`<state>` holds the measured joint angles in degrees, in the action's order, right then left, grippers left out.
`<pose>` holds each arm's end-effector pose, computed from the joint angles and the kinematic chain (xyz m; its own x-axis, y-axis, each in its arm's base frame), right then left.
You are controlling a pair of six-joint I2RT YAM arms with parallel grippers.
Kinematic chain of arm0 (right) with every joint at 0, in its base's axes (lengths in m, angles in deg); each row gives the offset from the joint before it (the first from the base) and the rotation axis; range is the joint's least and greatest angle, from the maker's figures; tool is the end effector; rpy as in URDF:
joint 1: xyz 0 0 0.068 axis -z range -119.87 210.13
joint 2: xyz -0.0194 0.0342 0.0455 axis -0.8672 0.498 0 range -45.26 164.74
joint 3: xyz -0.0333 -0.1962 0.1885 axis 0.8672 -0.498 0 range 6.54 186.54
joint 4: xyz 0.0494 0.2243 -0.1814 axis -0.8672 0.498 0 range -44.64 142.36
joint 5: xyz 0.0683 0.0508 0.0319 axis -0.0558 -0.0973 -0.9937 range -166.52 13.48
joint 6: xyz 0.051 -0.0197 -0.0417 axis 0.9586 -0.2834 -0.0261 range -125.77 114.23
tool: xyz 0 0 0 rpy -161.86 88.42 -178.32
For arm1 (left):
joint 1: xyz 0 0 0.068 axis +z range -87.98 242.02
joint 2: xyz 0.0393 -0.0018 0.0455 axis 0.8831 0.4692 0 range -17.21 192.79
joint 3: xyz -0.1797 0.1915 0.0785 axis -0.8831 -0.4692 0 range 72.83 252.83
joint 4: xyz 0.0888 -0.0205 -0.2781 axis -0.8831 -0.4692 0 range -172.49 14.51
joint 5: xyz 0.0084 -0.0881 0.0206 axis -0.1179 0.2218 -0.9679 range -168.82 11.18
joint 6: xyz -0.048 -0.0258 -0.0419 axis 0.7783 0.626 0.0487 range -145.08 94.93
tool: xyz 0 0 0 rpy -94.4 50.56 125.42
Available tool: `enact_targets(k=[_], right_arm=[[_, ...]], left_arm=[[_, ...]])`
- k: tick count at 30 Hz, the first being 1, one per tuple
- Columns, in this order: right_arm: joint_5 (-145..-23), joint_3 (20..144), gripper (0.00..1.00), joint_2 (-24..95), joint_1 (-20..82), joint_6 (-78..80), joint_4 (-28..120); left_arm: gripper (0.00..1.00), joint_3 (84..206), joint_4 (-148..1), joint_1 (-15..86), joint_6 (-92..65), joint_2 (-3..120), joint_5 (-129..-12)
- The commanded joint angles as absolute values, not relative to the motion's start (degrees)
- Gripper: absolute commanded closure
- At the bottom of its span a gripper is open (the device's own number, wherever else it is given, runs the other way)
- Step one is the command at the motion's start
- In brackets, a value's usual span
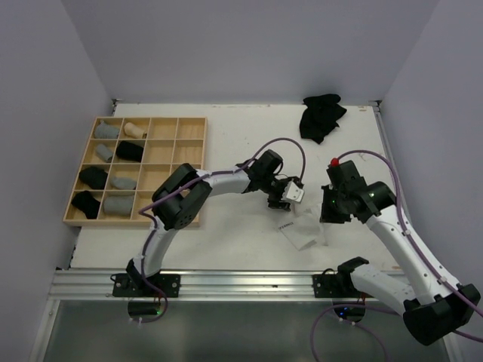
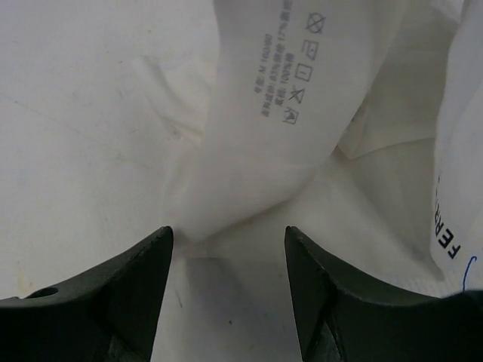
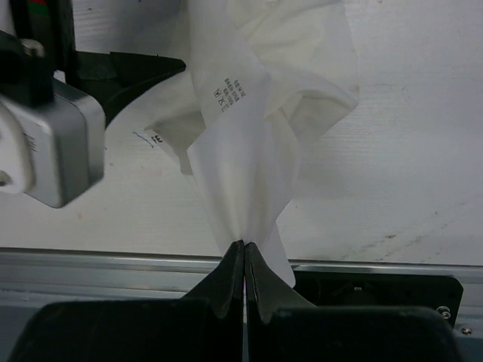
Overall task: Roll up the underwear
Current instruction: Flatten the underwear
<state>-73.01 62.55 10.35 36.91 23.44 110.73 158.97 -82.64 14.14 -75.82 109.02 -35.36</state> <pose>0.1875 0.0767 0.2771 -0.9073 0.1407 -0.3963 0.0836 0.9839 0.1581 0.3108 -0.4008 0.1104 0.3478 0.4533 -0.8207 0.9202 -0.3327 0.2062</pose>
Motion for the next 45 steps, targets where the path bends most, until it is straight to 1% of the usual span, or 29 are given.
enact_targets(k=[1, 5, 6, 8, 9, 11, 12, 13, 15, 16, 21, 24, 27, 31, 32, 34, 35, 38, 41, 43, 45], right_arm=[[-73.09, 65.69, 1.0, 8.97, 37.02, 24.73, 111.46], [-73.09, 68.67, 1.0, 8.79, 37.02, 24.02, 112.16], [-72.92, 69.12, 1.0, 8.7, 37.02, 23.76, 112.25], [-72.92, 70.08, 1.0, 8.44, 37.02, 23.67, 112.42], [-72.74, 70.43, 1.0, 8.18, 36.93, 23.58, 112.42], [-71.78, 71.83, 1.0, 8.09, 37.02, 23.5, 112.34], [-71.34, 72.19, 1.0, 8.0, 37.02, 23.32, 112.34], [-70.81, 72.54, 1.0, 8.09, 37.02, 23.23, 112.25], [-69.15, 73.69, 1.0, 8.18, 37.02, 22.36, 111.55], [-68.62, 74.13, 1.0, 8.44, 37.02, 22.18, 111.2], [-66.59, 76.33, 1.0, 9.05, 37.02, 19.46, 107.07], [-67.73, 76.06, 1.0, 10.28, 37.02, 18.05, 104.43], [-72.02, 74.84, 1.0, 10.55, 37.02, 17.52, 101.45], [-78.79, 72.64, 1.0, 7.13, 36.93, 17.43, 97.92], [-82.29, 71.94, 1.0, 5.03, 36.93, 17.69, 97.75], [-85.47, 71.15, 1.0, 2.48, 36.93, 18.39, 97.66], [-88.44, 70.27, 1.0, 1.51, 36.93, 19.18, 97.83], [-89.88, 67.55, 1.0, -0.52, 36.93, 19.98, 99.15], [-89.97, 65.18, 1.0, -0.26, 36.93, 20.33, 97.32], [-87.34, 64.9, 1.0, 2.35, 37.02, 20.94, 95.91], [-83.67, 65.34, 1.0, 5.52, 37.02, 21.47, 94.5]], left_arm=[[0.36, 160.28, -82.26, 12.27, -78.52, 110.05, -33.38], [0.41, 160.8, -80.76, 11.48, -76.93, 111.28, -35.48], [0.5, 161.33, -80.67, 11.22, -75.97, 111.9, -36.01], [0.6, 162.82, -80.85, 10.86, -74.74, 112.86, -38.03], [0.72, 163.35, -81.72, 10.78, -73.95, 113.22, -38.47], [0.86, 163.97, -83.04, 10.86, -73.77, 113.22, -40.75], [1.0, 163.71, -82.78, 10.95, -72.64, 112.44, -42.16], [1.0, 161.88, -81.65, 11.47, -71.49, 111.73, -44.69], [1.0, 159.76, -78.76, 12.79, -68.25, 108.57, -45.86], [1.0, 158.1, -78.04, 14.97, -66.84, 107.43, -46.04], [1.0, 155.72, -79.34, 24.37, -58.75, 99.17, -43.85], [1.0, 151.6, -80.58, 27.29, -59.17, 92.94, -42.96], [1.0, 146.68, -83.56, 27.56, -61.63, 86.17, -41.65], [1.0, 141.21, -88.75, 27.39, -61.81, 77.9, -41.55], [1.0, 140.16, -91.11, 27.47, -60.86, 74.41, -42.34], [1.0, 137.52, -93.58, 27.39, -58.66, 70.7, -44.62], [1.0, 136.9, -95.85, 27.47, -55.43, 67.11, -45.41], [1.0, 135.93, -99.91, 27.47, -51.81, 61.13, -46.21], [1.0, 136.37, -101.84, 27.39, -45.74, 58.21, -50.77], [1.0, 137.95, -103.43, 27.3, -44.41, 58.64, -52.36], [1.0, 139.87, -103.96, 27.13, -43.36, 61.79, -53.76]])
